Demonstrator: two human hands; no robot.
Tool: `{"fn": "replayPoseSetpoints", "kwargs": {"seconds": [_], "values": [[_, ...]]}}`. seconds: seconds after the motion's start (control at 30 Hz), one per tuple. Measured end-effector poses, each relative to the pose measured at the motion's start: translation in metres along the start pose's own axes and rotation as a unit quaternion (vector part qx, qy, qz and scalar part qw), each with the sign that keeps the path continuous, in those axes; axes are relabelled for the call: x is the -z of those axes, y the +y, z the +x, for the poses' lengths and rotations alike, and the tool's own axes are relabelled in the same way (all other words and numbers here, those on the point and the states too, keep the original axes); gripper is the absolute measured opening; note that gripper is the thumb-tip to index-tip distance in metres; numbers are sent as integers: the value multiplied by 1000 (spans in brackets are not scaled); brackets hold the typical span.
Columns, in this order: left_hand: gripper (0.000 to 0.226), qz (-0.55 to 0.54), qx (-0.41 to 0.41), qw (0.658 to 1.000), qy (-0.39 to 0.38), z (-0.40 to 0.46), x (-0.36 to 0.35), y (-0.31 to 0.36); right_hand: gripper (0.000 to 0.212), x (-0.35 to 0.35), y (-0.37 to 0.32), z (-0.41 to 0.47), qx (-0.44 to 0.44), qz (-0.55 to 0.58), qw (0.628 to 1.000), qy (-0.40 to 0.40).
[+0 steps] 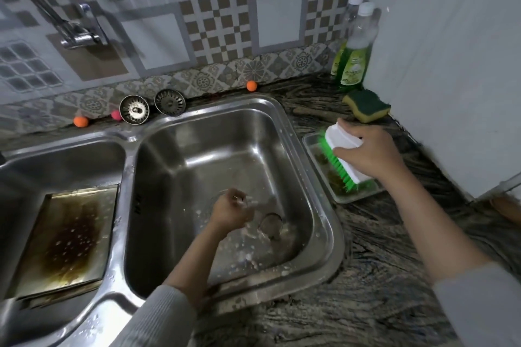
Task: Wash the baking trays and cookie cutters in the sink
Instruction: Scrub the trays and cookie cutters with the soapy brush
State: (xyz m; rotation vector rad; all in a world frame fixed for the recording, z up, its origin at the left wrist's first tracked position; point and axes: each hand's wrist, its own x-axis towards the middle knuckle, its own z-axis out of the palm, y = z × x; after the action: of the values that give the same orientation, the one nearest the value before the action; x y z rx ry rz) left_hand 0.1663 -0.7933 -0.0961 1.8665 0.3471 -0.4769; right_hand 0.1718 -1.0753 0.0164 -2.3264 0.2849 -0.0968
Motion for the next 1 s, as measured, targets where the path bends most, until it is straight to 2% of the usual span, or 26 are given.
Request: {"fn": "replayPoseSetpoints", "kwargs": {"seconds": [0.07, 0.17, 0.37, 0.47, 0.57, 0.7, 0.8, 0.9, 1.0], "values": [[28, -117, 0, 992, -35, -7, 3, 11, 64, -10, 8, 3, -8, -44, 999, -25], [34, -212, -21, 976, -54, -15, 7, 22, 63, -20, 15, 2, -6, -76, 996, -51], [30, -283, -51, 955, -77, -36, 6, 39, 62, -18, 11, -9, 0, -73, 997, -16], [34, -318, -60, 942, -93, -41, 6, 41, 62, -8, -5, -21, 39, -27, 998, 43], [47, -348, -71, 926, -132, -46, 7, 43, 63, -7, -26, -35, 91, 83, 991, 60], [51, -374, -78, 907, -180, -53, 2, 48, 66, -26, -55, -50, 128, 223, 966, -8], [39, -409, -107, 885, -193, -58, 0, 55, 65, -50, -72, -59, 142, 258, 954, -58], [19, -441, -127, 876, -150, -60, 10, 54, 63, -73, -71, -72, 138, 252, 954, -81], [31, -453, -130, 876, -104, -62, 21, 44, 60, -81, -59, -82, 130, 241, 953, -131]]}}
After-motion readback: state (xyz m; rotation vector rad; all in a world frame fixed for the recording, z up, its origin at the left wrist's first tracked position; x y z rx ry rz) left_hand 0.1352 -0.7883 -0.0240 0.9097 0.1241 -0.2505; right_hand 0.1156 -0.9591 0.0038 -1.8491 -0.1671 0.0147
